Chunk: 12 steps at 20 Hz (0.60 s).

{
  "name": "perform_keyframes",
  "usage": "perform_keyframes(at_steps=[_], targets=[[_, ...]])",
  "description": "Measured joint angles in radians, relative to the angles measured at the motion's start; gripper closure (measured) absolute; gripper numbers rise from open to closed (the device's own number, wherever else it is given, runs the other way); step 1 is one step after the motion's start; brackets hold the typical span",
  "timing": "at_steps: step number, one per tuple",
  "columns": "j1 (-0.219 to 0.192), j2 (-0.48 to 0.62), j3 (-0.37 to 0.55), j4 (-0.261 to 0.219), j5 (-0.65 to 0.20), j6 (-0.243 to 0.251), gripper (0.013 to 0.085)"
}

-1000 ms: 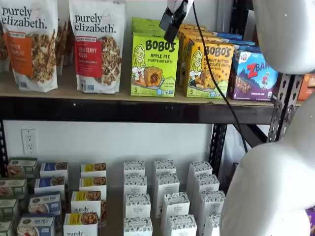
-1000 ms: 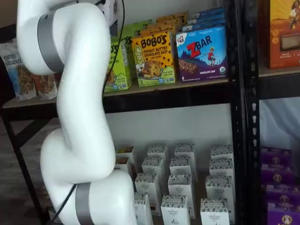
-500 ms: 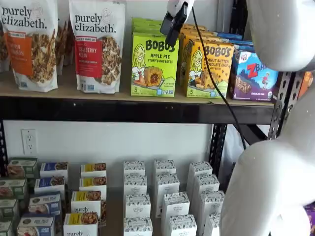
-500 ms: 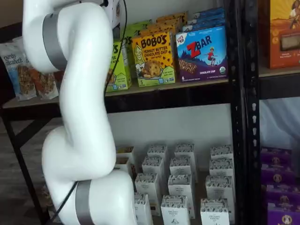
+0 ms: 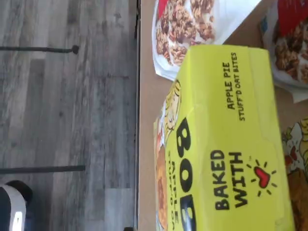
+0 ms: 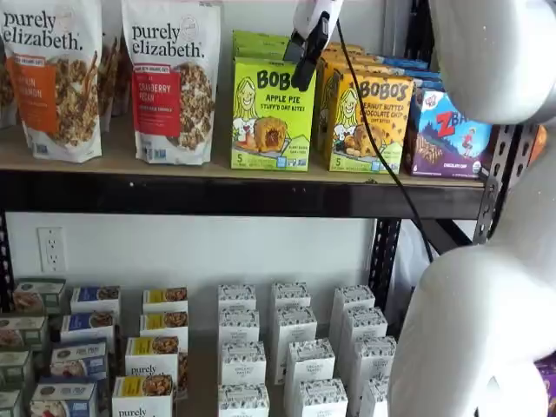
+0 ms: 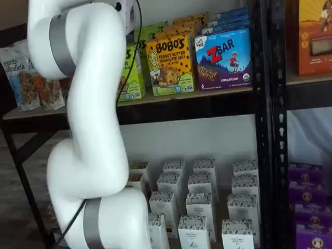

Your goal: Pick the green box on the top shelf, the fourth from the left

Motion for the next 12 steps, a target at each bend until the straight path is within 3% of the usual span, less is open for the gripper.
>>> perform_keyframes(at_steps=[12], targets=[[0.011,0.008,0.023,-0.03,-0.019,-0.001,0.013]])
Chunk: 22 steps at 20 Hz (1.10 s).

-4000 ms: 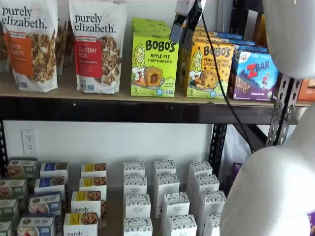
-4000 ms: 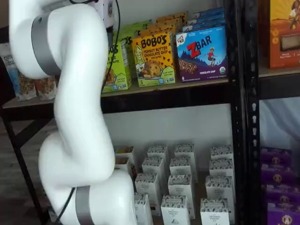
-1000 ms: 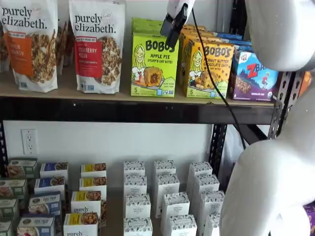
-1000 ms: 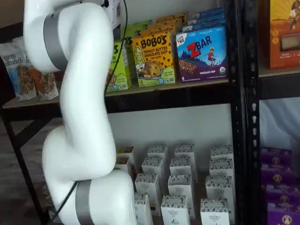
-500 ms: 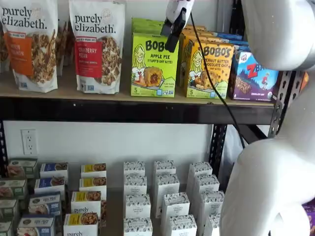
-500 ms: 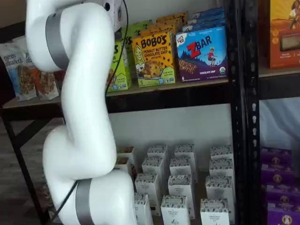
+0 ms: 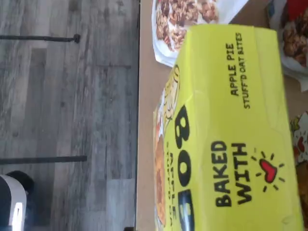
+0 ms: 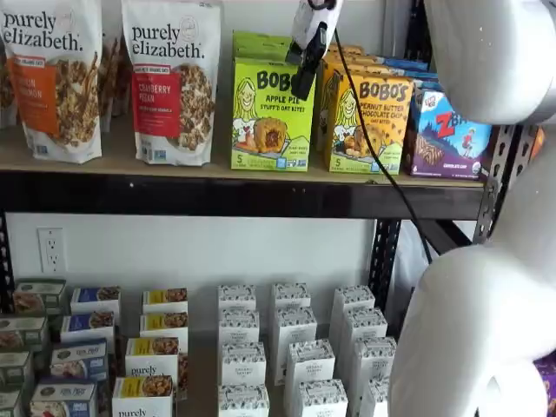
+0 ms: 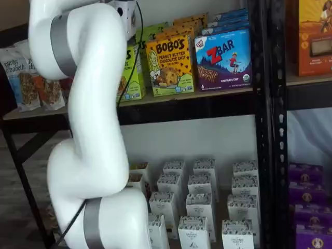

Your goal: Pick the green box on the top shelf, the fourth from the left

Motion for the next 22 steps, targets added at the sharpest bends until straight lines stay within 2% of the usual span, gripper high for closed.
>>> perform_keyframes(at_steps=[9,11,12,13,16,18,22], targets=[[0.0,-0.004,0.024,-0.006,-0.009,-0.006,0.013],[-0.001,-0.004,0.027,-0.003,-0.008,-0.008,0.021],[-0.001,-0.004,0.029,-0.002,-0.008,-0.008,0.021],[-0.002,-0.004,0.03,0.0,-0.008,-0.009,0.025],[-0.003,-0.004,0.033,0.005,-0.008,-0.01,0.029],[-0.004,-0.004,0.033,0.009,-0.006,-0.01,0.037],[-0.002,-0.002,0.026,0.011,0.002,-0.008,0.037]])
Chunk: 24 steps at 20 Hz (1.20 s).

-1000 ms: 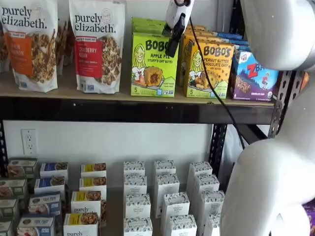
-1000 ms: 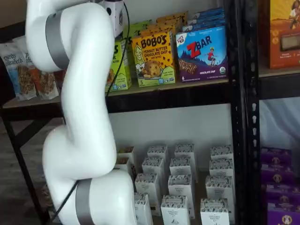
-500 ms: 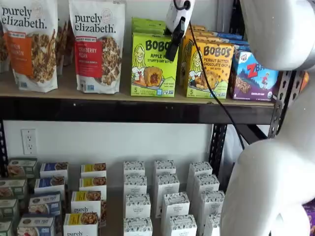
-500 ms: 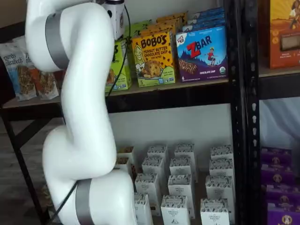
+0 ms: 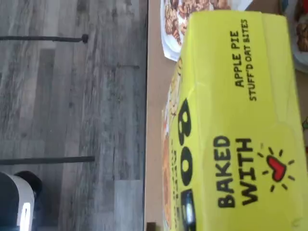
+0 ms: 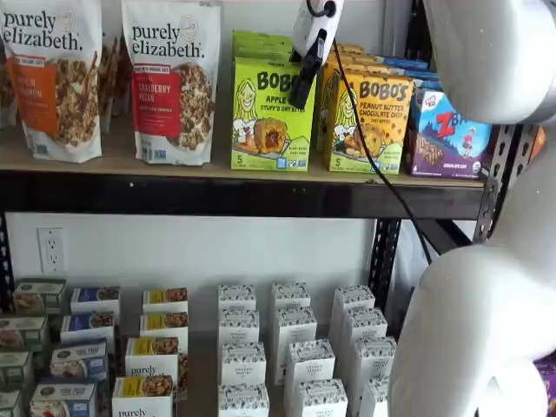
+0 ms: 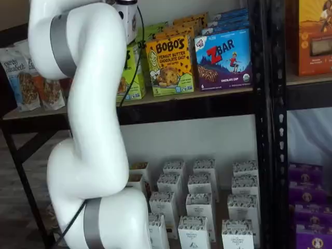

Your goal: Pick the green box on the top shelf, the fourth from the left

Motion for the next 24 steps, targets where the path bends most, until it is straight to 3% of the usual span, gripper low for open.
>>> perform_keyframes(at_steps=[4,8,15,17,19,20,24], targets=[[0.0,-0.007,0.006,0.003,-0.011,0.001,0.037],[0.0,-0.014,0.013,0.008,-0.02,0.0,0.049],[0.0,-0.018,0.013,0.007,-0.02,0.002,0.049],[0.0,-0.02,0.015,0.008,-0.022,0.002,0.057],[0.0,-0.02,0.016,0.008,-0.023,0.002,0.057],[0.001,-0.02,0.016,0.009,-0.022,0.003,0.061],[0.002,-0.018,0.011,0.008,-0.017,0.005,0.061]])
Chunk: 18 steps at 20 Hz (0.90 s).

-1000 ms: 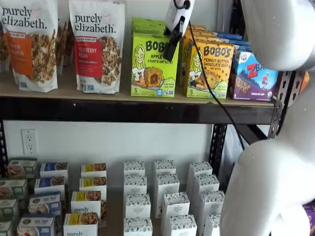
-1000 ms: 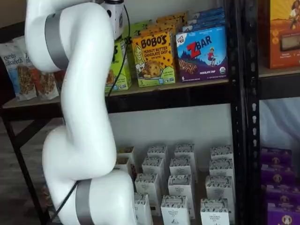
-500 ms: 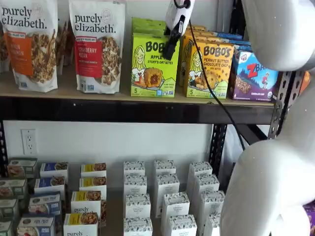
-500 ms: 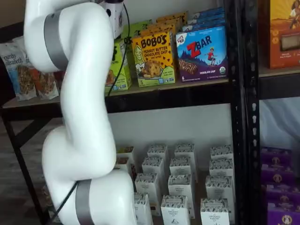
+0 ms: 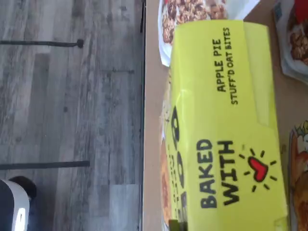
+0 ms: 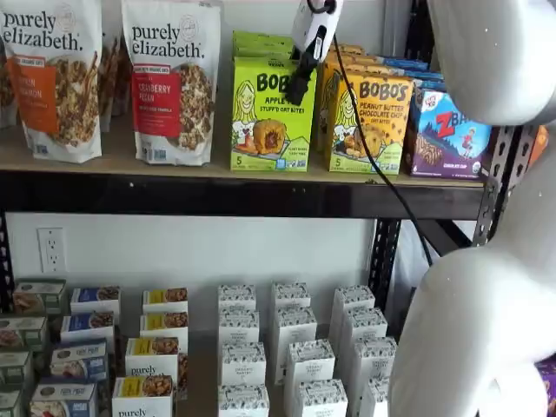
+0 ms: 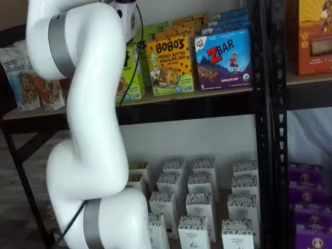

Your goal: Pick the green box on the top shelf, the fourth from the left

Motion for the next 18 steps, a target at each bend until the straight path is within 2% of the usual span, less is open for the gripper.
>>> perform_keyframes(at_steps=[1,2,5,6,17,18], targets=[[0.0,-0.001,0.001,0.0,-0.001,0.0,0.061],[0.001,-0.002,0.003,0.0,-0.004,0.0,0.065],[0.001,-0.004,0.007,0.0,-0.005,0.0,0.069],[0.001,-0.005,0.007,0.001,-0.005,0.001,0.073],[0.004,-0.005,0.005,0.004,0.001,0.004,0.073],[0.003,-0.006,0.006,0.006,0.0,0.003,0.077]])
